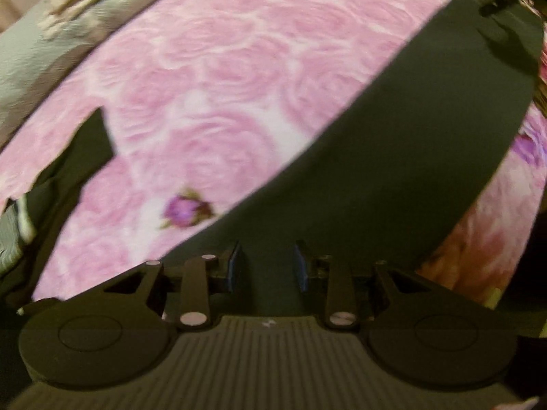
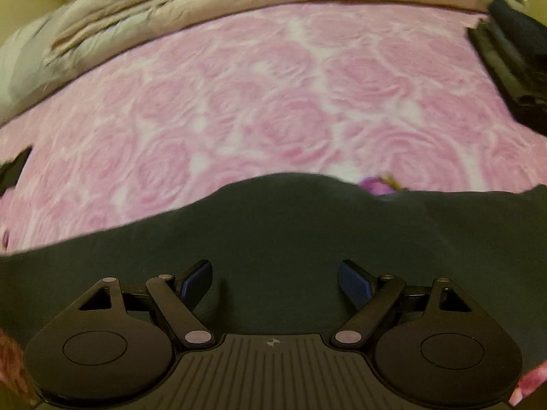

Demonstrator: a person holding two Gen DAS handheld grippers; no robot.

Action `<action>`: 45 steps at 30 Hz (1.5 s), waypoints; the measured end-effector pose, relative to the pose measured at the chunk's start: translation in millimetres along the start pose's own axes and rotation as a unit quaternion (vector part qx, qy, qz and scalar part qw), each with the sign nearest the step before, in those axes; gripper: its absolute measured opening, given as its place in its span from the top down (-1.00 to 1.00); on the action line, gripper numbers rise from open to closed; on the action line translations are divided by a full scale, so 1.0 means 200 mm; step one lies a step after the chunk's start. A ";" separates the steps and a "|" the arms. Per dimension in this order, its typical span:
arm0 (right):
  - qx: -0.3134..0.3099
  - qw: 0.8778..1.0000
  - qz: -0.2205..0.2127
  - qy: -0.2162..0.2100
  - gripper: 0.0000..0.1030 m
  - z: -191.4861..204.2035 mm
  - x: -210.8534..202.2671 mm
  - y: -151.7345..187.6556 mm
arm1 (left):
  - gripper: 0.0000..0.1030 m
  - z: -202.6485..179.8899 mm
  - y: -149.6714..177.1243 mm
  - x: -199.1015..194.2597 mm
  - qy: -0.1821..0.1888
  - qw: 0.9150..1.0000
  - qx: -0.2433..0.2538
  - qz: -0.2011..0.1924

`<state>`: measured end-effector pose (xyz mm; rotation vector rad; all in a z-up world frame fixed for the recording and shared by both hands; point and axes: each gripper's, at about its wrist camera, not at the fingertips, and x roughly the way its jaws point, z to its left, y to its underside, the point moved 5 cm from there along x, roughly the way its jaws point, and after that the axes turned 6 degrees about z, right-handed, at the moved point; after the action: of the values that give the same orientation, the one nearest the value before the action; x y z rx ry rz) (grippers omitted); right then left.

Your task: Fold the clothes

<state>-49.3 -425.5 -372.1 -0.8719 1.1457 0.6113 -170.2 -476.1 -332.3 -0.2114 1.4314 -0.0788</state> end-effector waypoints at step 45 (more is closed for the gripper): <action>0.124 0.984 0.113 0.064 -0.99 0.25 0.13 0.49 | 0.49 0.06 0.08 -0.37 -0.021 0.985 0.136 -0.107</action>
<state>-92.8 -331.3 -414.8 -0.5785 1.4162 0.5884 -169.0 -445.5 -261.9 -0.1403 1.3368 -0.4407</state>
